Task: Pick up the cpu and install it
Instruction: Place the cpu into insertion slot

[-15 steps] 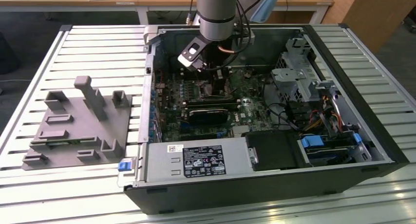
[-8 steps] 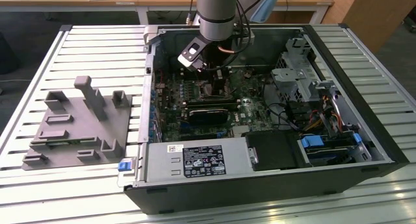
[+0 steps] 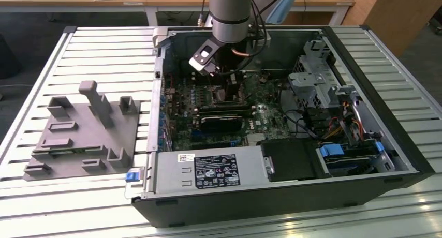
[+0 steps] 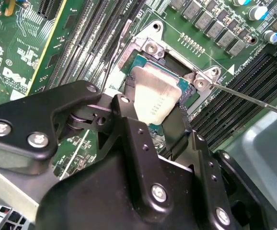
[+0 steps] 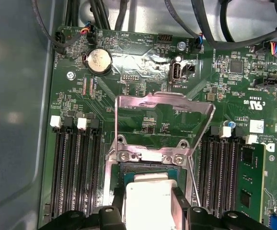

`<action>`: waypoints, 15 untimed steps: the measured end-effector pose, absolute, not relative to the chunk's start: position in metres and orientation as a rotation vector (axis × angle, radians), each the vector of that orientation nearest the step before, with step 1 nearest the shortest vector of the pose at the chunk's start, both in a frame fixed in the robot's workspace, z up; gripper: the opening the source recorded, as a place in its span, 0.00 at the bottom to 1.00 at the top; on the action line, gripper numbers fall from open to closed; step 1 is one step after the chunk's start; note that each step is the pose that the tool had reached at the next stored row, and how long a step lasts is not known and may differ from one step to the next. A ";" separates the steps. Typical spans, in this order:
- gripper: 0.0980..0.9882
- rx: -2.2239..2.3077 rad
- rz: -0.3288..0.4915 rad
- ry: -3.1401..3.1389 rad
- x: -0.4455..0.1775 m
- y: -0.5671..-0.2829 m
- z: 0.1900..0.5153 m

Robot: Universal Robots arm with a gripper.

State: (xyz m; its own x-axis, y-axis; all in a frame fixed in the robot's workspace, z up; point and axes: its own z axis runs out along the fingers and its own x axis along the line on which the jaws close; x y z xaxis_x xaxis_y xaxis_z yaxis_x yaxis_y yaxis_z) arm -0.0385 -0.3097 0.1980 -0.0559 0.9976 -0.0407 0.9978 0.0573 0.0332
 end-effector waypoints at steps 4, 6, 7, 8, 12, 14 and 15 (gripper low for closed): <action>0.44 2.122 -0.006 2.245 -0.039 -0.310 0.201; 0.52 2.122 -0.006 2.245 -0.039 -0.310 0.201; 0.52 2.121 -0.006 2.246 -0.039 -0.310 0.201; 0.52 2.120 -0.006 2.247 -0.039 -0.310 0.201; 0.52 2.111 -0.006 2.255 -0.039 -0.310 0.199; 0.52 2.111 -0.006 2.255 -0.039 -0.310 0.198; 0.52 2.111 -0.006 2.255 -0.039 -0.310 0.198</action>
State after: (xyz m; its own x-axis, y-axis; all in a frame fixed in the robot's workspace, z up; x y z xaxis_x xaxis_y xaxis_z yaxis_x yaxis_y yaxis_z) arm -0.0387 -0.3101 0.1982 -0.0654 0.9970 -0.0408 0.9972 0.0667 0.0331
